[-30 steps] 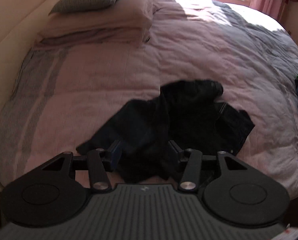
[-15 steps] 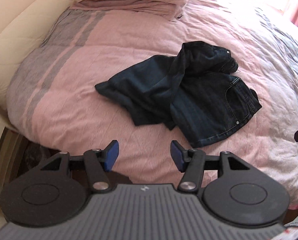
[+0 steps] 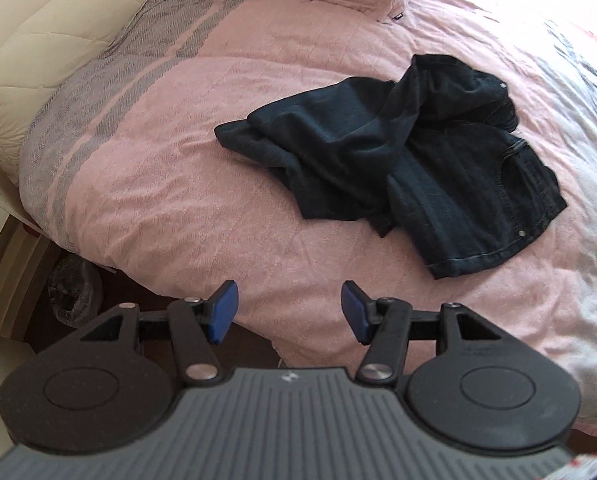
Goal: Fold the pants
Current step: 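Grasp the jeans waistband with both grippers and lift them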
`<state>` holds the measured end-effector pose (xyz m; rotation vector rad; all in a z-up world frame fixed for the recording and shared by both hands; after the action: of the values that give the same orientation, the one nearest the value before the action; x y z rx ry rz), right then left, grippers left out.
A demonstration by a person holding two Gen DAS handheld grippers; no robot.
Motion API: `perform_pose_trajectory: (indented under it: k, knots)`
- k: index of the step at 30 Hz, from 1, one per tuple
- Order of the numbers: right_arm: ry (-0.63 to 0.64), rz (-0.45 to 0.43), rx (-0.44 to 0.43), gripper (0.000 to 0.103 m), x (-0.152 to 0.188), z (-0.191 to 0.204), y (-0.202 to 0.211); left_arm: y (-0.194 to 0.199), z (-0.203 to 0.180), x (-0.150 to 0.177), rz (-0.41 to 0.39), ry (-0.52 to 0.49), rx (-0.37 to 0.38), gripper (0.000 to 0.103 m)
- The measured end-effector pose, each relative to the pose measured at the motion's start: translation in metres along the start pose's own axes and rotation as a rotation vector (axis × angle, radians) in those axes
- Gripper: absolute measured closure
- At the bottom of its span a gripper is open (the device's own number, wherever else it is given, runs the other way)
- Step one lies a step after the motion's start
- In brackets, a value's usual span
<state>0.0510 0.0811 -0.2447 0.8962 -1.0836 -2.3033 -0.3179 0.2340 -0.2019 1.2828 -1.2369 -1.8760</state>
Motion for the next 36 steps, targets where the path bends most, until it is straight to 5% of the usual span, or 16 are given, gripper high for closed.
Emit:
perform_pose_trajectory:
  k: [5,14,21,22,23,24,25,27,30,36]
  knots:
    - [-0.088,-0.048,0.042,0.04,-0.004,-0.03,-0.045,-0.058,0.023,-0.023,0.007,-0.006,0.014,0.05]
    - [-0.284,-0.11,0.105,0.04,0.0,-0.057,-0.122,-0.158,0.061,-0.084,-0.027,-0.07,0.115,0.047]
    - [-0.412,-0.286,0.092,0.04,-0.002,-0.062,-0.156,-0.206,0.081,-0.116,-0.068,0.062,0.311,0.035]
    - [-0.409,-0.307,0.086,0.042,-0.005,-0.061,-0.159,-0.212,0.083,-0.12,-0.065,0.088,0.335,0.035]
    - [-0.405,-0.317,0.081,0.066,-0.008,-0.06,-0.16,-0.218,0.083,-0.122,-0.061,0.112,0.354,0.035]
    - [-0.392,-0.317,0.094,0.086,-0.014,-0.058,-0.164,-0.225,0.083,-0.125,-0.058,0.142,0.371,0.036]
    - [-0.376,-0.308,0.109,0.089,-0.017,-0.057,-0.165,-0.231,0.082,-0.128,-0.06,0.168,0.383,0.038]
    - [-0.344,-0.315,0.094,0.096,-0.026,-0.052,-0.162,-0.237,0.079,-0.136,-0.086,0.189,0.379,0.072]
    - [-0.314,-0.426,0.055,0.097,-0.038,-0.044,-0.127,-0.239,0.069,-0.154,-0.099,0.16,0.349,0.094]
    - [-0.231,-0.653,0.02,0.098,-0.079,-0.034,-0.023,-0.212,0.0,-0.236,-0.256,-0.07,0.348,0.099]
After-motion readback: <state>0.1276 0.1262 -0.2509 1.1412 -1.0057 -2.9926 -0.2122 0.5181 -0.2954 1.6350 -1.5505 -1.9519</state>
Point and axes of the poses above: each gripper's, at about its wrist camera, not at the fingertips, and y roughly against the way its jaws point, z to its left, x to its underside, the point moved 4 cm from there along -y, roughly the way its jaws point, and after that the axes turned 2 degrees about -y, right-handed, at the moved point
